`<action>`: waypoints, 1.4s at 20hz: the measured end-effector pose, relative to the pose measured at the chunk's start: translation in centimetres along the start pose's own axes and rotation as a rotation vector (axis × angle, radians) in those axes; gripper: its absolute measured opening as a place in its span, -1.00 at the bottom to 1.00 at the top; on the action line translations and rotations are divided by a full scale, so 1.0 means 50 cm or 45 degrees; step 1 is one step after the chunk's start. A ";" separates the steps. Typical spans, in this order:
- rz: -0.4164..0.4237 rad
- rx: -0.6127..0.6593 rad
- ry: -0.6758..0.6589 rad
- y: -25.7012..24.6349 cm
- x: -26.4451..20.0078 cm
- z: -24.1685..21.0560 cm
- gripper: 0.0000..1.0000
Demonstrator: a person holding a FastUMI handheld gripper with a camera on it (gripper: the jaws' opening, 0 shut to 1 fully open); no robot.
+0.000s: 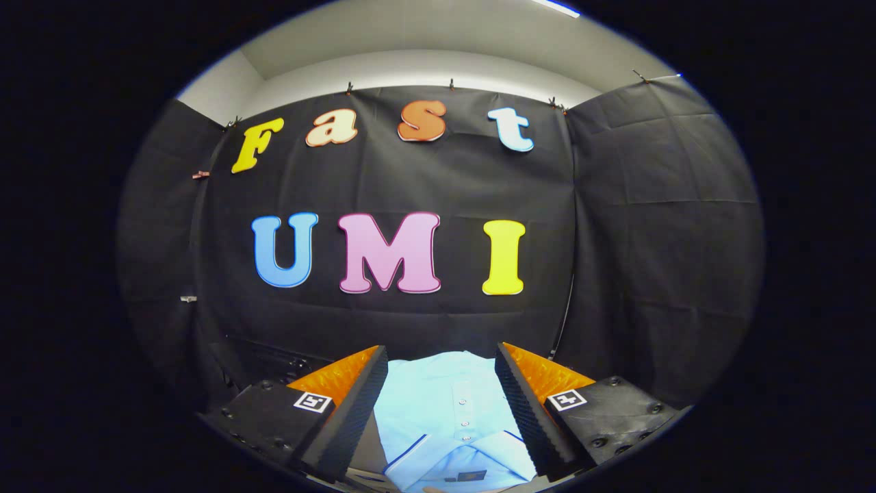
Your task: Put the clothes into the washing machine and then close the washing machine lid.
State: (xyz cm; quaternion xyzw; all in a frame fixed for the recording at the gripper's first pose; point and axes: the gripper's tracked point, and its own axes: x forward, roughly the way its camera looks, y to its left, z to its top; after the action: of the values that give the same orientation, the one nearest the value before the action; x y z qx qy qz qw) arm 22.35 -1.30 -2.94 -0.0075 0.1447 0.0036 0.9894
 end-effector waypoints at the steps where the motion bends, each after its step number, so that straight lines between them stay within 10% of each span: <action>1: -0.001 -0.003 0.051 -0.002 0.030 -0.012 0.97; 12: -0.132 0.025 0.512 -0.071 0.221 -0.209 0.98; 28: -0.152 0.069 0.835 -0.100 0.256 -0.335 0.97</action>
State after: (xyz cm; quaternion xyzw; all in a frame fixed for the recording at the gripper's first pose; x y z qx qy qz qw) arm 29.89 -6.48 -22.56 0.0094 0.4546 -0.0609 0.8886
